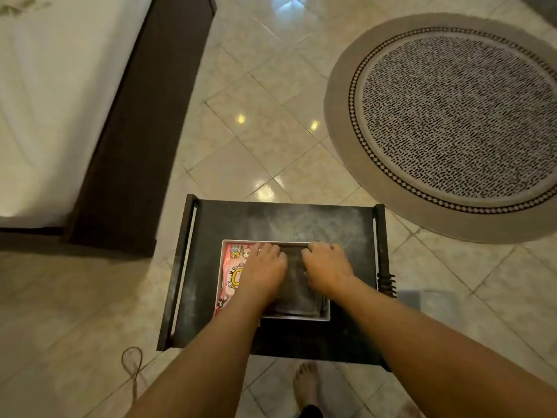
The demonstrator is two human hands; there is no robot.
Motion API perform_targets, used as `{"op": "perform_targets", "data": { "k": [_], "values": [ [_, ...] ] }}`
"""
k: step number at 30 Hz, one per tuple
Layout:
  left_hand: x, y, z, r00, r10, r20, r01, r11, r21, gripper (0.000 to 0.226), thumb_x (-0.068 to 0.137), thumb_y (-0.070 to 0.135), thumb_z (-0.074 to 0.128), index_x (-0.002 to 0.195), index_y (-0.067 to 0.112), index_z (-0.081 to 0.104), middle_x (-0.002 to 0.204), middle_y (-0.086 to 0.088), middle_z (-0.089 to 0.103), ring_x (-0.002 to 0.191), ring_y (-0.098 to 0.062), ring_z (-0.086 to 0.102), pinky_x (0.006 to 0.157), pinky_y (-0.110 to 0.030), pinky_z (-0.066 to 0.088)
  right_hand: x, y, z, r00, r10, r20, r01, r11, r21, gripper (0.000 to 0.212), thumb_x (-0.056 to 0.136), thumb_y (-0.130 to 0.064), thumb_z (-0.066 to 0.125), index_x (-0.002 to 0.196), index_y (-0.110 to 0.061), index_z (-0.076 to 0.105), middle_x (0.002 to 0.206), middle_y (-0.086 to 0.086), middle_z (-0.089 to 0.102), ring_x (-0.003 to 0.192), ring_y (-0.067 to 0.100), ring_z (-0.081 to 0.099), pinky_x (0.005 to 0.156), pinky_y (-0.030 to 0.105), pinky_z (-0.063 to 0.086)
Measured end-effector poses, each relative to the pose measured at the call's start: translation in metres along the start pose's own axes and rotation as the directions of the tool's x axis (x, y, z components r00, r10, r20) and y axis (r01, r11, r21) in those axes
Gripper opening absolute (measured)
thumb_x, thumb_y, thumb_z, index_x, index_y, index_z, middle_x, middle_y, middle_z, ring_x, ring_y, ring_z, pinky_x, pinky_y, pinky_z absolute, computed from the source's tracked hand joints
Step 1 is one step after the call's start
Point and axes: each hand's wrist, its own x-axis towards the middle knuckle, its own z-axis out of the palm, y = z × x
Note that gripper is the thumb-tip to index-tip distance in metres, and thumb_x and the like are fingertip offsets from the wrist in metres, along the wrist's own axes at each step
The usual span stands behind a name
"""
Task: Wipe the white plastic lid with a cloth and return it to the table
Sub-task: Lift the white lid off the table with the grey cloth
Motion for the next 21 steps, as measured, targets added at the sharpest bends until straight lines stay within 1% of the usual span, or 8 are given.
{"op": "perform_targets", "data": {
  "k": [3, 6, 8, 10, 15, 18, 20, 21],
  "values": [
    [0.012, 0.003, 0.012, 0.999, -0.005, -0.045, 0.006, 1.000, 0.025, 0.029, 0.094, 0.017, 0.051, 0.121, 0.010, 0.056, 0.127, -0.010, 0.057, 0.121, -0.030, 0.047, 0.109, -0.041, 0.031, 0.009, -0.003, 0.011, 0.996, 0.063, -0.058, -0.066, 0.997, -0.050, 0.024, 0.095, -0.017, 0.052, 0.118, -0.016, 0.058, 0.124, 0.009, 0.063, 0.118, 0.028, 0.056, 0.099, 0.042, 0.037],
    [0.016, 0.009, 0.021, 0.996, -0.024, -0.092, 0.027, 0.999, 0.033, 0.028, 0.095, 0.012, 0.046, 0.121, 0.009, 0.056, 0.124, -0.013, 0.057, 0.117, -0.031, 0.048, 0.104, -0.043, 0.033, 0.011, -0.006, 0.022, 0.991, 0.078, -0.109, -0.087, 0.993, -0.083, 0.023, 0.094, -0.015, 0.055, 0.117, -0.015, 0.058, 0.120, 0.011, 0.066, 0.114, 0.030, 0.058, 0.098, 0.043, 0.037],
    [0.016, 0.012, 0.027, 0.992, -0.060, -0.109, 0.062, 0.998, 0.015, 0.030, 0.097, 0.011, 0.046, 0.125, 0.008, 0.055, 0.126, -0.014, 0.055, 0.119, -0.033, 0.046, 0.107, -0.046, 0.030, 0.013, -0.007, 0.028, 0.983, 0.078, -0.163, -0.093, 0.992, -0.086, 0.021, 0.094, -0.014, 0.052, 0.114, -0.015, 0.058, 0.117, 0.010, 0.066, 0.110, 0.029, 0.059, 0.098, 0.044, 0.035],
    [0.017, 0.016, 0.031, 0.990, -0.094, -0.104, 0.095, 0.995, 0.005, 0.030, 0.097, 0.011, 0.044, 0.124, 0.007, 0.056, 0.126, -0.014, 0.053, 0.119, -0.032, 0.044, 0.106, -0.048, 0.030, 0.016, -0.008, 0.034, 0.985, 0.085, -0.147, -0.099, 0.991, -0.087, 0.022, 0.095, -0.014, 0.048, 0.114, -0.015, 0.060, 0.117, 0.009, 0.065, 0.112, 0.029, 0.056, 0.103, 0.047, 0.031],
    [0.018, 0.021, 0.027, 0.988, -0.086, -0.130, 0.087, 0.996, 0.000, 0.024, 0.094, 0.010, 0.045, 0.103, 0.009, 0.067, 0.110, -0.010, 0.053, 0.105, -0.029, 0.045, 0.083, -0.039, 0.032, 0.018, -0.014, 0.035, 0.993, 0.115, -0.036, -0.116, 0.992, -0.043, 0.023, 0.091, -0.018, 0.058, 0.113, -0.018, 0.066, 0.121, 0.007, 0.058, 0.118, 0.028, 0.046, 0.105, 0.048, 0.027],
    [0.016, 0.015, 0.011, 0.989, -0.115, -0.088, 0.106, 0.989, -0.100, 0.012, 0.087, 0.016, 0.058, 0.097, 0.013, 0.065, 0.108, -0.007, 0.051, 0.103, -0.026, 0.043, 0.078, -0.036, 0.030, 0.010, -0.011, 0.027, 0.995, 0.093, -0.034, -0.093, 0.995, 0.029, 0.024, 0.086, -0.021, 0.063, 0.110, -0.021, 0.064, 0.118, 0.004, 0.054, 0.115, 0.025, 0.044, 0.098, 0.042, 0.031],
    [0.011, 0.007, -0.002, 0.990, -0.131, -0.059, 0.114, 0.966, -0.234, 0.015, 0.081, 0.021, 0.063, 0.094, 0.014, 0.062, 0.104, -0.007, 0.055, 0.100, -0.025, 0.049, 0.080, -0.036, 0.038, 0.001, -0.006, 0.013, 0.997, 0.073, -0.031, -0.069, 0.990, 0.125, 0.019, 0.083, -0.023, 0.063, 0.101, -0.022, 0.058, 0.111, 0.003, 0.059, 0.110, 0.024, 0.050, 0.093, 0.039, 0.033],
    [0.007, 0.002, -0.011, 0.990, -0.139, -0.023, 0.123, 0.928, -0.352, 0.016, 0.080, 0.021, 0.063, 0.093, 0.013, 0.060, 0.101, -0.006, 0.060, 0.097, -0.026, 0.054, 0.079, -0.037, 0.044, -0.003, -0.002, 0.005, 0.997, 0.072, -0.029, -0.065, 0.977, 0.201, 0.018, 0.081, -0.022, 0.064, 0.096, -0.023, 0.054, 0.106, 0.002, 0.062, 0.105, 0.024, 0.053, 0.090, 0.038, 0.034]
  ]
}}
